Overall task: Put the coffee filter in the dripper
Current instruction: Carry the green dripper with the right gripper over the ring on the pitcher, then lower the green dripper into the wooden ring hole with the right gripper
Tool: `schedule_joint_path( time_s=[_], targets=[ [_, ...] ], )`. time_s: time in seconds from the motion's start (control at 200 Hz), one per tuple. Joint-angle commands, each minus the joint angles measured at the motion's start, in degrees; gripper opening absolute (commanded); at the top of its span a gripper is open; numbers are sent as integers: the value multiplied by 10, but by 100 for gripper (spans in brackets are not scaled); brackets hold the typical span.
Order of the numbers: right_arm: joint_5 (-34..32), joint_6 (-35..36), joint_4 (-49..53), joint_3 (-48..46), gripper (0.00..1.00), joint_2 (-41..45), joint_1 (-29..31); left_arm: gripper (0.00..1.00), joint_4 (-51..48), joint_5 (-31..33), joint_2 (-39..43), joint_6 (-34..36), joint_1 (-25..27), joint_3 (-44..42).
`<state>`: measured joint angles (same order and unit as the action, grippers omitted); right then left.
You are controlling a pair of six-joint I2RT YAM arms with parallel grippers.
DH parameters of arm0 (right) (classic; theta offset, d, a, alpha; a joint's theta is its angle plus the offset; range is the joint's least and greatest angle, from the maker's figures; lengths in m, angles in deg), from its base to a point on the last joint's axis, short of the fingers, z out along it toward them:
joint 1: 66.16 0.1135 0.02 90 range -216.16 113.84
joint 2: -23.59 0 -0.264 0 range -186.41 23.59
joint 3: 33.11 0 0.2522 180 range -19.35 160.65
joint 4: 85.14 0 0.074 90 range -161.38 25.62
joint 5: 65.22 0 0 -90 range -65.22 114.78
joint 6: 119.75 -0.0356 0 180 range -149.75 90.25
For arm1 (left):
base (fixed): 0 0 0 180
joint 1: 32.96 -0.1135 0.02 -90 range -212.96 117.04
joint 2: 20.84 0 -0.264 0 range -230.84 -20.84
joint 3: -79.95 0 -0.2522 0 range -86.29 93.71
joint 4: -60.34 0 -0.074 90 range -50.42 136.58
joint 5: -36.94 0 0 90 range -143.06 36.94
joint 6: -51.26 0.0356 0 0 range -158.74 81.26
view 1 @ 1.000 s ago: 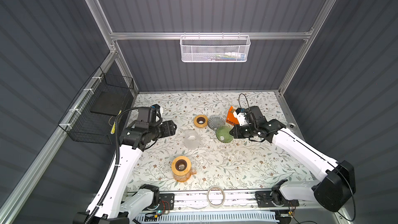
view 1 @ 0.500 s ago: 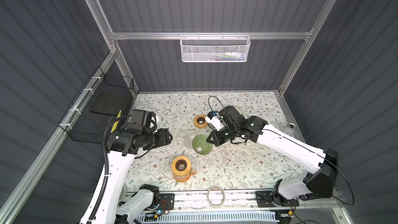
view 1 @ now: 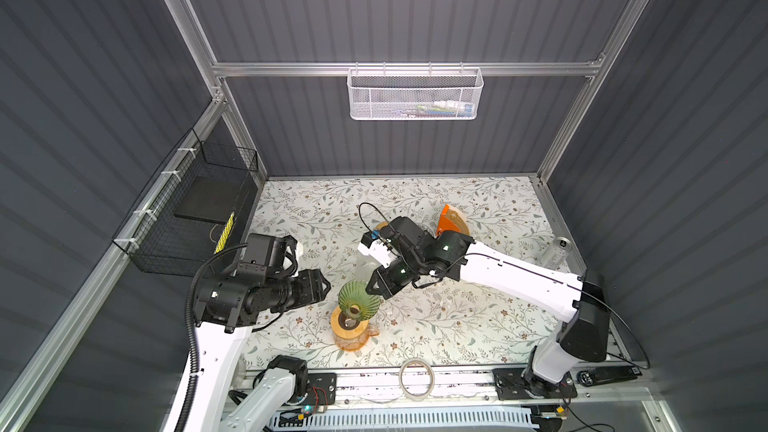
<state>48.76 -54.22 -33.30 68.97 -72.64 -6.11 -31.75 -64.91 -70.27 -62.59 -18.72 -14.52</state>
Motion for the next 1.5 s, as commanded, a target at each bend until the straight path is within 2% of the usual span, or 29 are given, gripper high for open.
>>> schedule_joint_path(
  time_s=[0.0, 0.295, 0.84, 0.875, 1.496],
  targets=[
    [11, -9, -11, 22, 0, -14, 8, 69, 3, -22, 12, -5, 3, -19],
    [5, -9, -13, 20, 0, -48, 22, 69, 18, -35, 23, -9, 3, -44],
    [-19, -4, -13, 24, 0, -81, 24, 61, 56, -66, 25, -40, 3, -113],
    [-20, -5, -13, 24, 0, -82, 24, 60, 55, -84, 24, -40, 3, -115],
    [-26, -1, -3, 50, 0, -86, 25, 55, 61, -78, 15, -30, 3, -122]
  ],
)
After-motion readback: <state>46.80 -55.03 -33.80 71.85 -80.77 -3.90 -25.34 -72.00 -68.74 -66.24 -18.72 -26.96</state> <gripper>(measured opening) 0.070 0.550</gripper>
